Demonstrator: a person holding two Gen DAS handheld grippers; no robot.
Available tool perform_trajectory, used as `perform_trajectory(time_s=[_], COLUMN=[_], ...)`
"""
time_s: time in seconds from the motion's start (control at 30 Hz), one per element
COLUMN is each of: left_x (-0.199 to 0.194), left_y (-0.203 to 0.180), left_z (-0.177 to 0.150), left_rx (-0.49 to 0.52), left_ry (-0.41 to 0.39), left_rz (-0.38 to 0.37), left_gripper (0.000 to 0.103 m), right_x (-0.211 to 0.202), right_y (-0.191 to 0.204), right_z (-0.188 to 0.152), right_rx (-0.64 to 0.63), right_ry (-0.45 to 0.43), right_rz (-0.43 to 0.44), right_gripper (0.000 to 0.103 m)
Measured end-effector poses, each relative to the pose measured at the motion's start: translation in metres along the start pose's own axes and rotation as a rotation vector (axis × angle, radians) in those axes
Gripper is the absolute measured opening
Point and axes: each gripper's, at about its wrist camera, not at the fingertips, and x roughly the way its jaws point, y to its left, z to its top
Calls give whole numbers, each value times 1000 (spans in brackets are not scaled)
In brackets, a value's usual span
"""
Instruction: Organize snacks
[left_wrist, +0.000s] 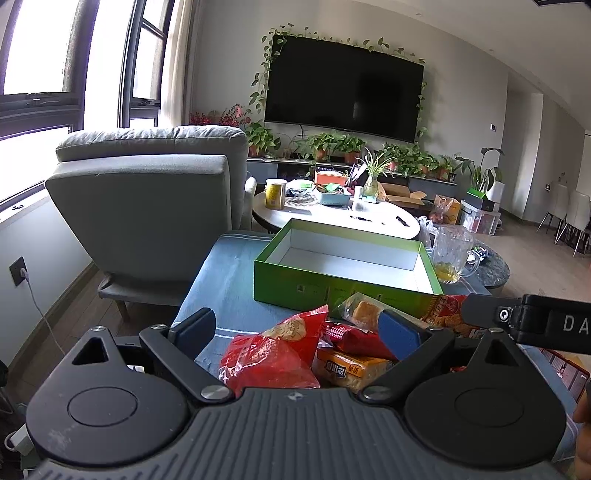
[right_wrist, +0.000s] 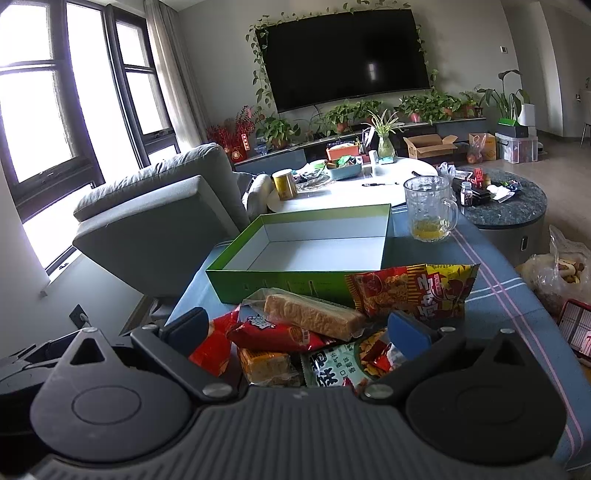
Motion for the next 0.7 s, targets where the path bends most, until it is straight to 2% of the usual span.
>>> perform_trajectory(time_s=[0.7], left_x=[3], left_y=[2], left_z=[-2], left_rx=[1], left_ry=[8], left_rz=[1], left_gripper=[94], right_x=[0], right_y=[1], right_z=[2], right_rx=[-7], right_ry=[6], right_rz=[-1], right_gripper=[78])
